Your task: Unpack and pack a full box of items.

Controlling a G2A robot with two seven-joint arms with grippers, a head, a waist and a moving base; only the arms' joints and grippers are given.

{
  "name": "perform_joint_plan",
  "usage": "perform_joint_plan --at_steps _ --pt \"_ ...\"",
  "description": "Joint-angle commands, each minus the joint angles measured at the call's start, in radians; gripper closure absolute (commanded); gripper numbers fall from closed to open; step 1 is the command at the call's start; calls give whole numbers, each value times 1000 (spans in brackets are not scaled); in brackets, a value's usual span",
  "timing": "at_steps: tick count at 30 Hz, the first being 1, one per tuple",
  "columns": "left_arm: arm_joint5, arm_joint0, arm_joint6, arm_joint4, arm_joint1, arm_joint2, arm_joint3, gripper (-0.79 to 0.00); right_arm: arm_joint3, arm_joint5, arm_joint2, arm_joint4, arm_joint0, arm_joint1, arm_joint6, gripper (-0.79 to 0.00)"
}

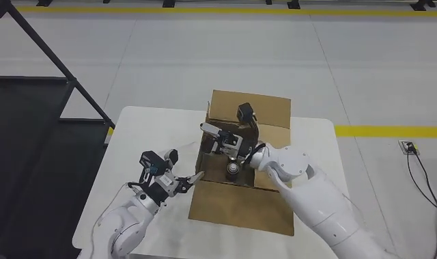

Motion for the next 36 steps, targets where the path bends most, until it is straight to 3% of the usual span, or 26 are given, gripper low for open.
perform_joint_plan --at_steps 1,10,17,25,32,36 --pt "26 -8 5 -22 -4 5 8 -785 13 -11 -9 11 7 -7 14 -785" --pt "57 7 28 -109 -8 -26 23 -785 50 -63 -3 17 16 -20 81 -785" --pt "56 41 31 -148 -4 -72 30 -785 -28 -121 88 -46 -52 8 76 -785" --pt "19 51 11 -195 -1 -108 44 -785 -111 -101 196 -100 -138 42 93 -785" --pt "-10 34 -8 -221 -1 -107 51 -785 -68 -57 140 -167 -120 24 12 -785" --pt "-15 53 16 -244 3 -150 58 -785 1 -48 88 -165 -72 2 -12 -785"
